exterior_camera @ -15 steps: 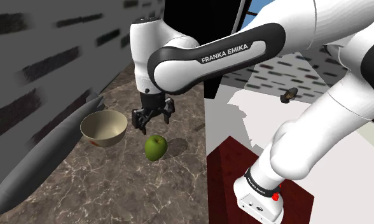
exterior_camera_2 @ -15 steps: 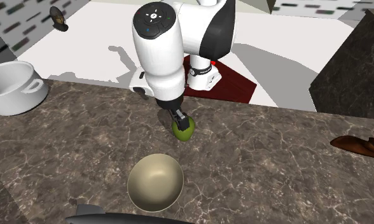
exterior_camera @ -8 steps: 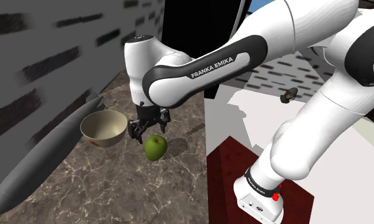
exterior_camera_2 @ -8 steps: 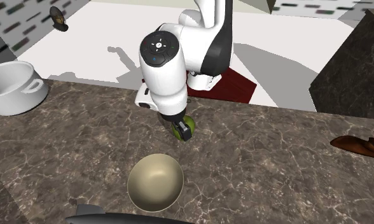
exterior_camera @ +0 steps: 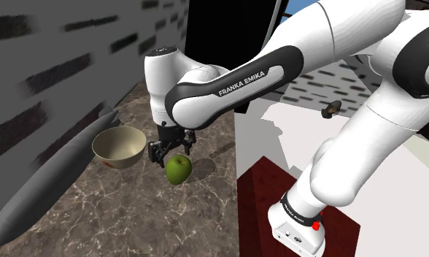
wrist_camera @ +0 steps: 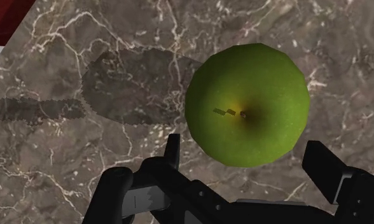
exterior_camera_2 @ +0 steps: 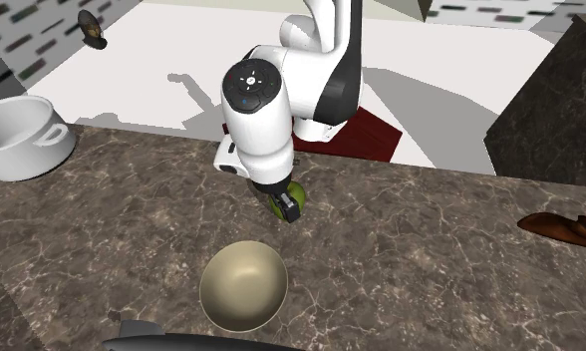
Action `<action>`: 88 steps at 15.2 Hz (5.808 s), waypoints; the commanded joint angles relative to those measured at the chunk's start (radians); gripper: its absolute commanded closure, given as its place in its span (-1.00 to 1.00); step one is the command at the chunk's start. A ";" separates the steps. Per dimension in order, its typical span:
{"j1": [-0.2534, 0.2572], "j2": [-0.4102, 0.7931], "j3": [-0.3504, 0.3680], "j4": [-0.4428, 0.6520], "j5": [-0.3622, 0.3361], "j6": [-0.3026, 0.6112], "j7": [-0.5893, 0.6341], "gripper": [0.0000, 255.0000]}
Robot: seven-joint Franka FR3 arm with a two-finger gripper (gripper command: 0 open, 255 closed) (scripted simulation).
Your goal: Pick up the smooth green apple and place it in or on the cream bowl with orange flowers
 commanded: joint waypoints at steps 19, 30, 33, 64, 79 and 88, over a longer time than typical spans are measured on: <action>-0.001 -0.059 -0.007 0.056 0.026 -0.109 -0.022 1.00; -0.002 -0.114 -0.019 0.155 0.045 -0.258 -0.040 1.00; -0.003 -0.124 -0.022 0.186 0.048 -0.298 -0.043 1.00; 0.222 0.723 -0.033 1.480 -0.293 -0.807 0.074 1.00; 0.139 0.637 -0.020 1.118 -0.265 -0.541 0.095 1.00; 0.137 0.636 -0.020 1.106 -0.265 -0.530 0.096 -1.00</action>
